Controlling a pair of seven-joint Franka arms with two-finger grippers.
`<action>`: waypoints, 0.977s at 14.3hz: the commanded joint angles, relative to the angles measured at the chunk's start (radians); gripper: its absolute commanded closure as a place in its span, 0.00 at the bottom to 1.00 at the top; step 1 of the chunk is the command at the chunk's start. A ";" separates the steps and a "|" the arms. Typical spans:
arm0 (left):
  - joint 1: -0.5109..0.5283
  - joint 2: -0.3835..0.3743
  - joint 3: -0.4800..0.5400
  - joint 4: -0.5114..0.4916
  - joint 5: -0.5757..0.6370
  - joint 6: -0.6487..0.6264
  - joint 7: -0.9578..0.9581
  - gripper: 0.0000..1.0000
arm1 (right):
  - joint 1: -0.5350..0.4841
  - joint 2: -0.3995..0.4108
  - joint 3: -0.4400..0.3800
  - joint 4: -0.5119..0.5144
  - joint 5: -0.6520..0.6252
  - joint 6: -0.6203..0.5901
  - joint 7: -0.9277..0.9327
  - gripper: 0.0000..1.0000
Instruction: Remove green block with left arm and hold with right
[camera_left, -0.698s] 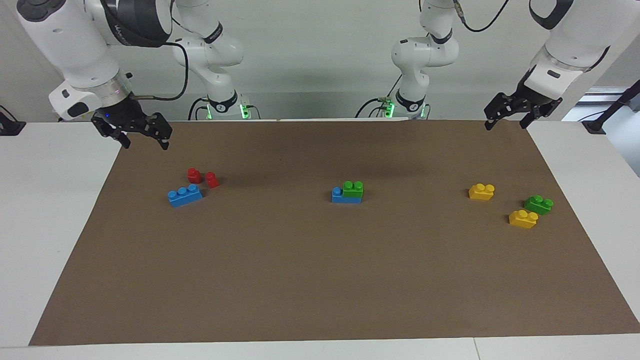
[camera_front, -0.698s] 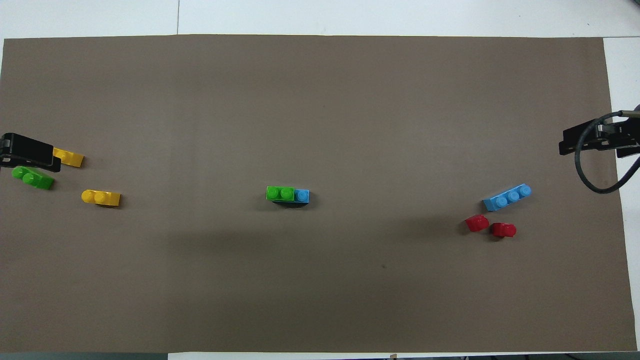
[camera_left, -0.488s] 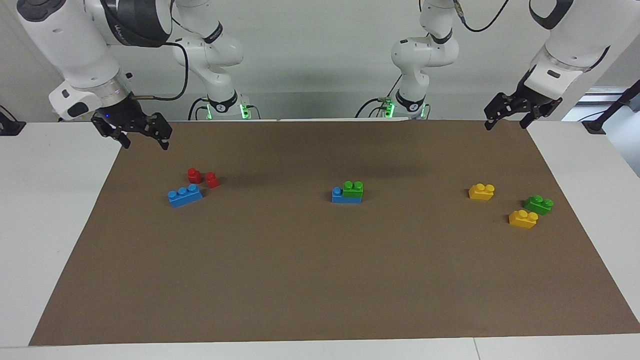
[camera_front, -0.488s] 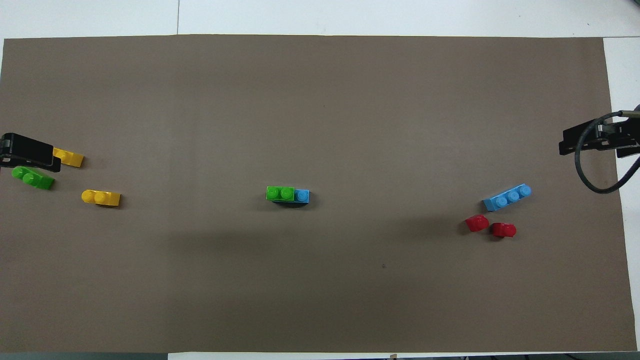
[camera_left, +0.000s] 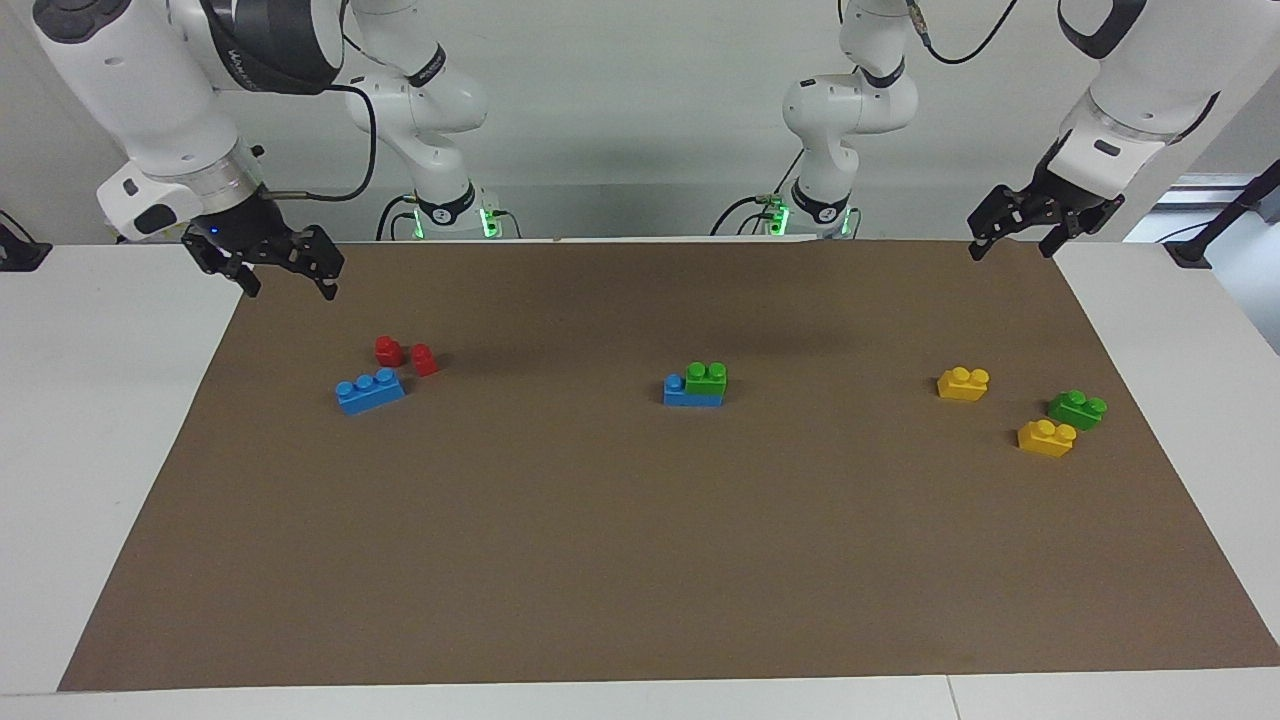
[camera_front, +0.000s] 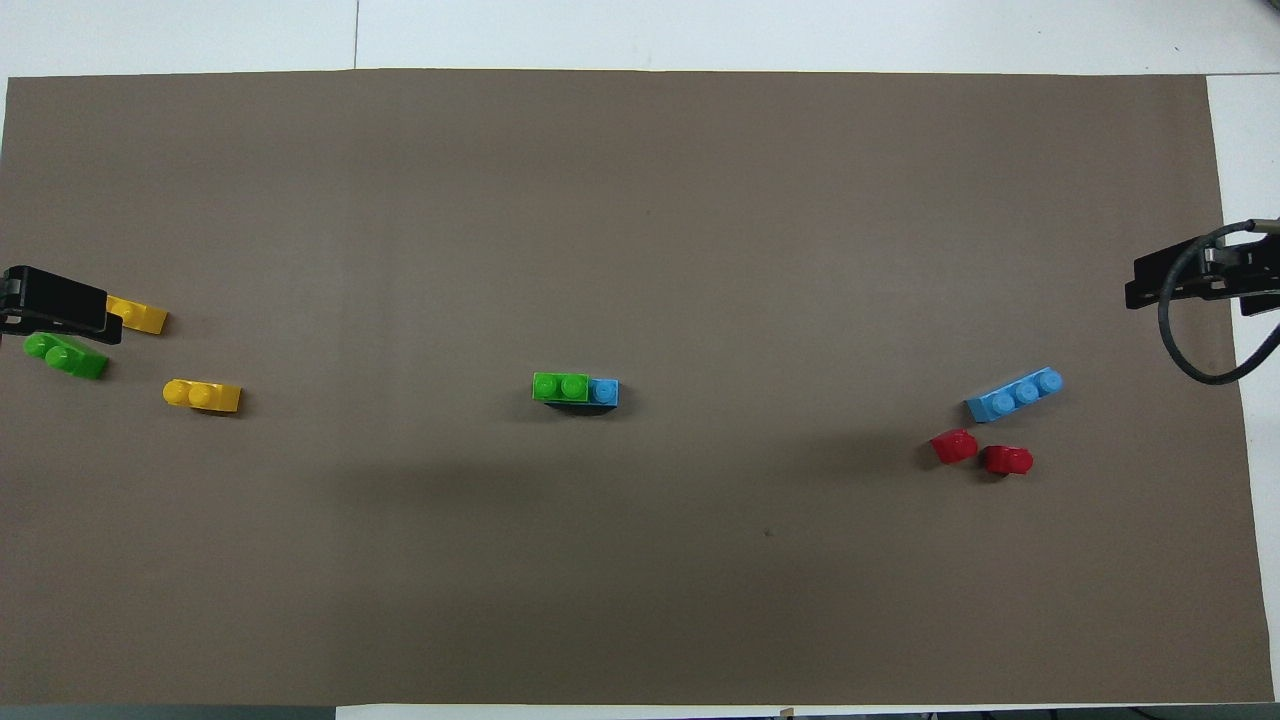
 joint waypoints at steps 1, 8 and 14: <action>-0.006 -0.028 0.003 -0.034 0.007 0.015 0.002 0.00 | -0.002 -0.011 0.006 -0.036 -0.018 0.089 0.081 0.01; 0.003 -0.028 0.005 -0.035 0.007 0.020 0.000 0.00 | 0.067 0.001 0.015 -0.130 0.076 0.243 0.702 0.03; 0.003 -0.069 0.005 -0.142 0.007 0.143 -0.004 0.00 | 0.142 0.055 0.015 -0.226 0.346 0.408 1.193 0.03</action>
